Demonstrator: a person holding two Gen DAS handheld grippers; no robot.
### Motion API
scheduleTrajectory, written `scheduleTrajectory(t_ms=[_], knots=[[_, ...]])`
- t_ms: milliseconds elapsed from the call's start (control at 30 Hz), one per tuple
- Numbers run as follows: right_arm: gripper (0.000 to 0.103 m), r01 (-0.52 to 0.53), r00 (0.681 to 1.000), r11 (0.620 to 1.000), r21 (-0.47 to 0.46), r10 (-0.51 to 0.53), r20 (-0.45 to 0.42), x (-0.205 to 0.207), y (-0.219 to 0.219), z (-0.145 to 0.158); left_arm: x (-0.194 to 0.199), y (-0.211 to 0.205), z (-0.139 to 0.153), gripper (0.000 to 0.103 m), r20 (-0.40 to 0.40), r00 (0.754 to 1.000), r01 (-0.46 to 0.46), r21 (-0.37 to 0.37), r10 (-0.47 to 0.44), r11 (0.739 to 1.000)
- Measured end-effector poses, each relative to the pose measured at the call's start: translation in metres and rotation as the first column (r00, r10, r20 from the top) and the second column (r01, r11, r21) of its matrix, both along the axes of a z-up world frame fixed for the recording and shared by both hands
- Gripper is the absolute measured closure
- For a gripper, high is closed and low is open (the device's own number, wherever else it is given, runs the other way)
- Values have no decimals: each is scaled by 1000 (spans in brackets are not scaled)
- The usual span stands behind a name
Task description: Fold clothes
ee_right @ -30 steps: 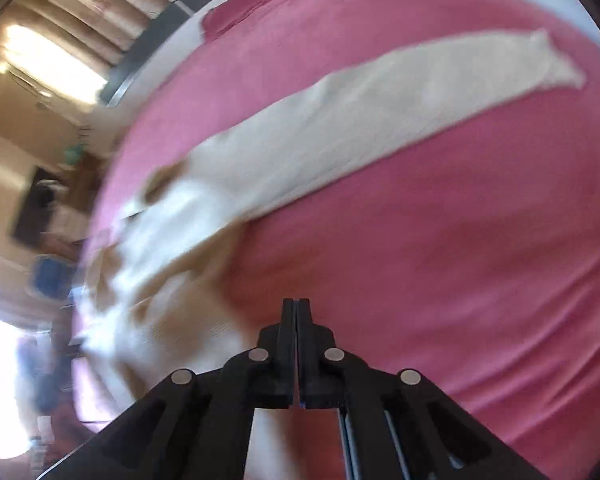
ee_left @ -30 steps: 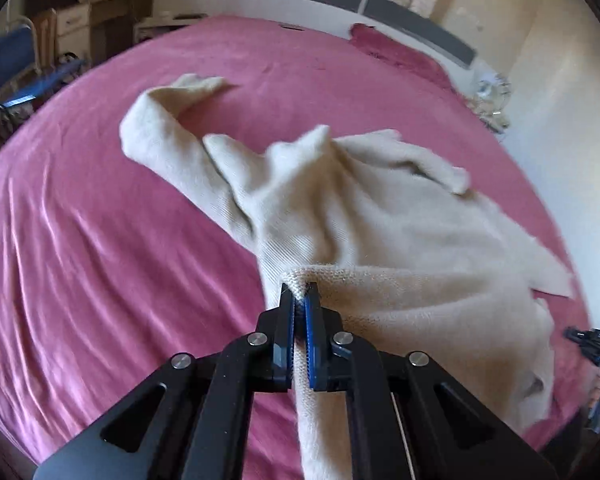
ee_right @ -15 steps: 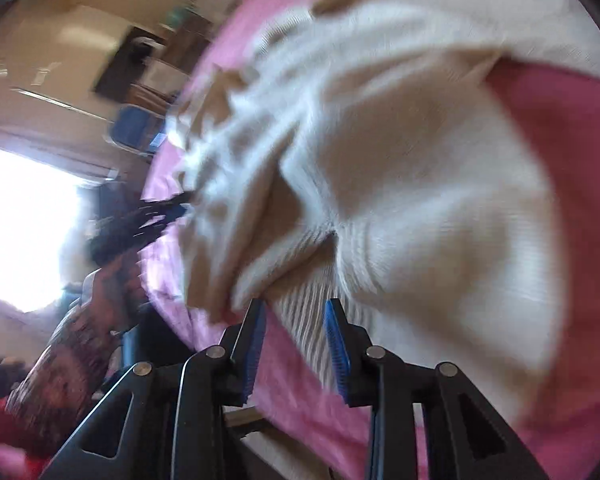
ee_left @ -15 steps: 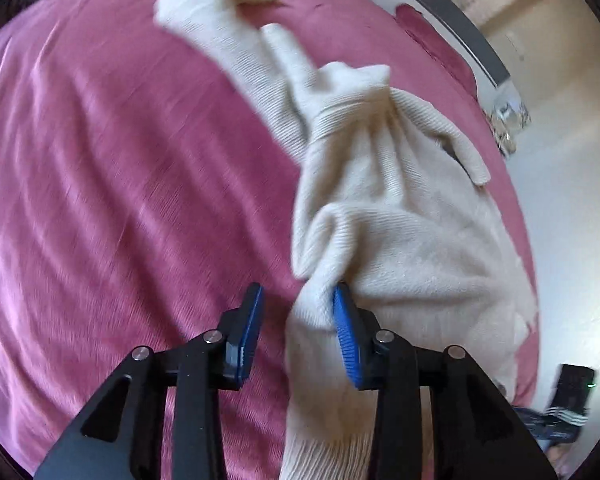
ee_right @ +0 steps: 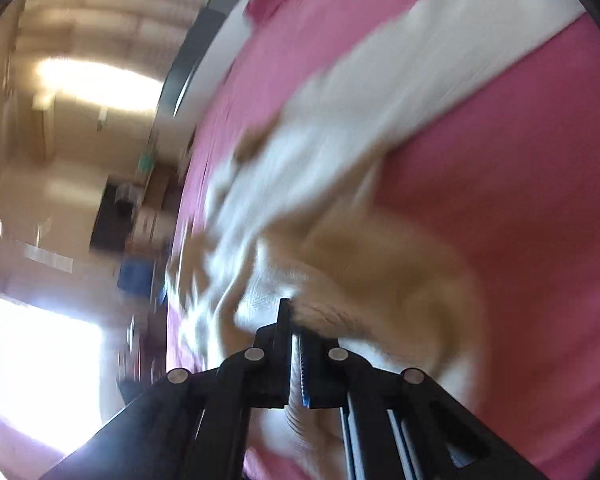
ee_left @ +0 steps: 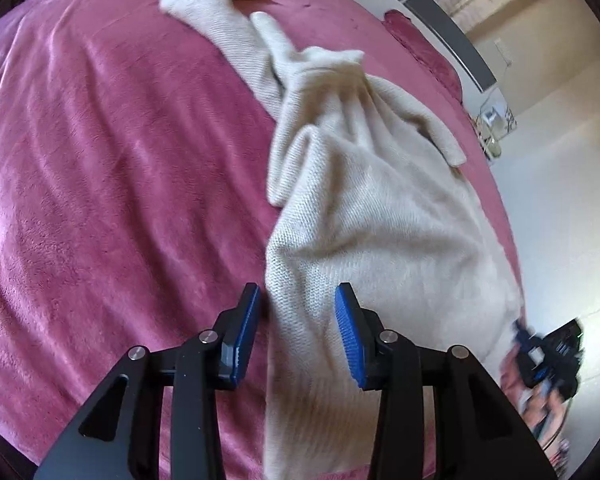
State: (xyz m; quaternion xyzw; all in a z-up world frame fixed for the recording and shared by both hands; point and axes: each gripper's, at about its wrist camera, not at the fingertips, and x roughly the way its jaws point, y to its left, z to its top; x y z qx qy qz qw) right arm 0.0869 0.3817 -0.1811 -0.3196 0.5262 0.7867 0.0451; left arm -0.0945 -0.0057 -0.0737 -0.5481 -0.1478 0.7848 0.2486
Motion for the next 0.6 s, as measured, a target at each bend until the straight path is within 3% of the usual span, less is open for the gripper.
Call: scheduleTrajectory(t_ms=[133,267,367,433,533,600], knots=[[101,212,976,976,42,-213,39,39,80,1,11,30,1,62,-30,996,86,-40,-87,995],[101,289,942,956,51,-293,161,54,120,-23,20,45,-3,61,-10,992,122,-40,-123,992],[93,267,937,962,-59,-244,249,51,122,-48,30,54,-9,61,4,988,157,-27,-157,987],[82,261,937,965,-20,-248,248,55,114,-36,38,57,-12,60,-10,985,171,-25,-172,985],[79,208,942,972,108,-228,246,62,90,-5,47,60,-16,50,-25,988,153,26,-152,988],[78,153,953,969,193,-197,229,63,66,11,53,63,-18,49,-24,989,145,84,-144,986]])
